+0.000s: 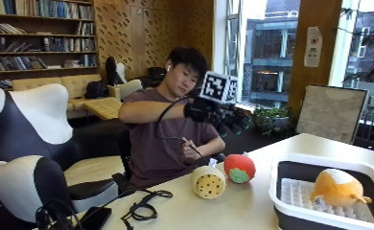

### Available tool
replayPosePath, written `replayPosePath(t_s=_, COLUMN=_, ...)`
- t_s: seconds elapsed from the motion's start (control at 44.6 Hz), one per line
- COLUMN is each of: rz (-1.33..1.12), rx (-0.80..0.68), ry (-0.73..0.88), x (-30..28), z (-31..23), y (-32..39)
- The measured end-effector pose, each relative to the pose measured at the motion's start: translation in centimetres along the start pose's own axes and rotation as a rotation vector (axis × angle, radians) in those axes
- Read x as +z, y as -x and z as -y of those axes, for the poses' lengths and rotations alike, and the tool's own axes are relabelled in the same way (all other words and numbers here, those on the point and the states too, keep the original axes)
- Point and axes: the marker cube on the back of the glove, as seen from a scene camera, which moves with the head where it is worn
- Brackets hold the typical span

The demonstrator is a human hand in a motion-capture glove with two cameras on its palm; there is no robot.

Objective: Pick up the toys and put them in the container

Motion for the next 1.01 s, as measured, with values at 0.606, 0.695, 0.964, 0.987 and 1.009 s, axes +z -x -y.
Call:
replayPosePath(t_s=0.606, rz=0.151, rx=-0.193, ry=0.106, x=21.0, z=1.5, y=2.8)
replayPosePath(t_s=0.695, rz=0.170, rx=-0.225, ry=0.117, x=19.7, z=1.7, y=3.4)
replayPosePath(t_s=0.964, rz=0.111, rx=-0.109, ry=-0.113, x=-0.2, z=4.1, y=1.2)
replayPosePath(t_s=0.987, rz=0.111, rx=-0.105, ry=-0.130, x=-1.7, z=4.3, y=1.2)
replayPosePath(t_s=1.009, rz=0.113, rx=-0.105, ry=-0.147, x=-3.2, z=4.5, y=1.3)
